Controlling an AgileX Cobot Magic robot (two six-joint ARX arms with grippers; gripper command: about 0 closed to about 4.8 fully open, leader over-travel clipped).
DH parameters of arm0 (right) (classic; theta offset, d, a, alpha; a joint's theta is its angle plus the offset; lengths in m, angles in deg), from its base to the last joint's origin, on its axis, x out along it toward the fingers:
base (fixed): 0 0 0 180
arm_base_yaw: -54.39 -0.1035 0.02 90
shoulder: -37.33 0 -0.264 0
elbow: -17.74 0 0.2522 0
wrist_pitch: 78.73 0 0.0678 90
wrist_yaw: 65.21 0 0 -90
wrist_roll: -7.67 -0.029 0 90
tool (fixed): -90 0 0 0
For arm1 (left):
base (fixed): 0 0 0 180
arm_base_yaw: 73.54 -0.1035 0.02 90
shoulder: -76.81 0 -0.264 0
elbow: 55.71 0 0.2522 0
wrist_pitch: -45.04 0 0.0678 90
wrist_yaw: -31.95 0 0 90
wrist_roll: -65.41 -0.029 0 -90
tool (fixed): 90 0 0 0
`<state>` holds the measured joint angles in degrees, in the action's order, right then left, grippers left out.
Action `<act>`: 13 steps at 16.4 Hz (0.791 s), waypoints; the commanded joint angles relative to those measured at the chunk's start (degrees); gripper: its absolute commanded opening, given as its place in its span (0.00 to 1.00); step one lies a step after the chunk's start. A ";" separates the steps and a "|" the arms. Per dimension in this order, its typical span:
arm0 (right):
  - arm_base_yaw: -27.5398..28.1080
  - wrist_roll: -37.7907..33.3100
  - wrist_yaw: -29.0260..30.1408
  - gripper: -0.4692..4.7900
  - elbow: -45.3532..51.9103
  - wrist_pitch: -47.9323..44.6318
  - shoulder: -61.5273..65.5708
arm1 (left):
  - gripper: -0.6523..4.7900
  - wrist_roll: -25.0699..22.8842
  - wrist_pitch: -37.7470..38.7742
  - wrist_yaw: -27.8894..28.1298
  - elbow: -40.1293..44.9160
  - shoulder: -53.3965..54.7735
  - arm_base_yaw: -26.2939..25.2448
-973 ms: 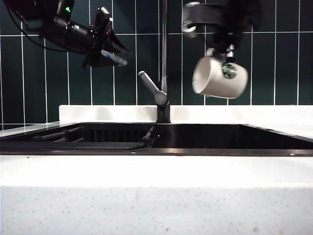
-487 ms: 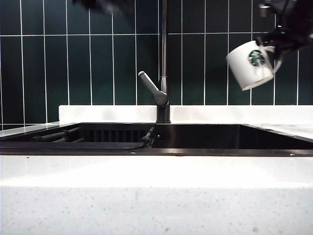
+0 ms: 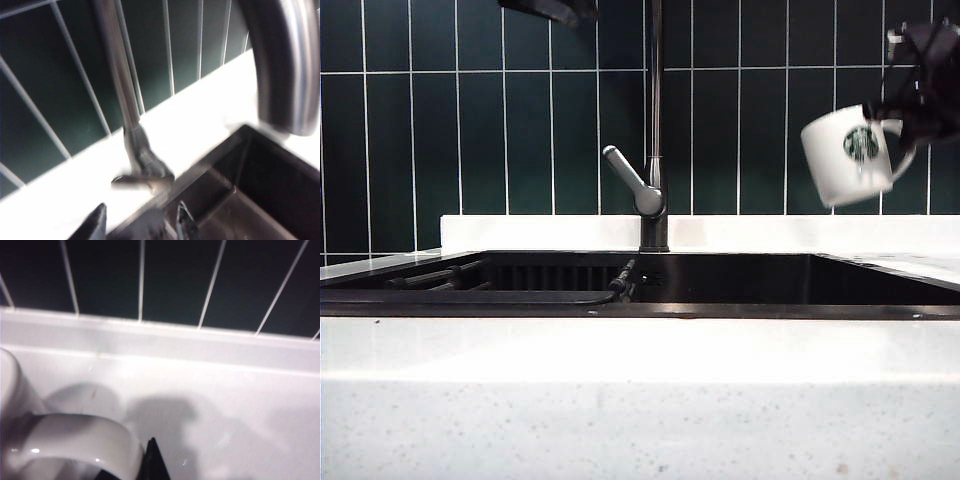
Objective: Pick up the mug next to the sink, go to the faucet to get some water, pour the water into the sink, and finally put the mug back to its place.
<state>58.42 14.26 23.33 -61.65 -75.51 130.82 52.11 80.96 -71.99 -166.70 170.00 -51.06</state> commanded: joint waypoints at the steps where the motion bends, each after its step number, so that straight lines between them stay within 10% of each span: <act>1: 0.52 -1.07 -2.19 0.09 5.05 -10.75 -0.92 | 0.44 -1.31 -0.50 1.84 7.10 -5.73 0.04; 13: 4.57 -9.57 -3.61 0.09 18.36 -27.76 -0.96 | 0.31 2.19 -13.00 9.27 40.65 -31.45 0.07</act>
<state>62.90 5.70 19.77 -43.27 -97.19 130.82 52.94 69.83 -64.19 -127.36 140.08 -51.06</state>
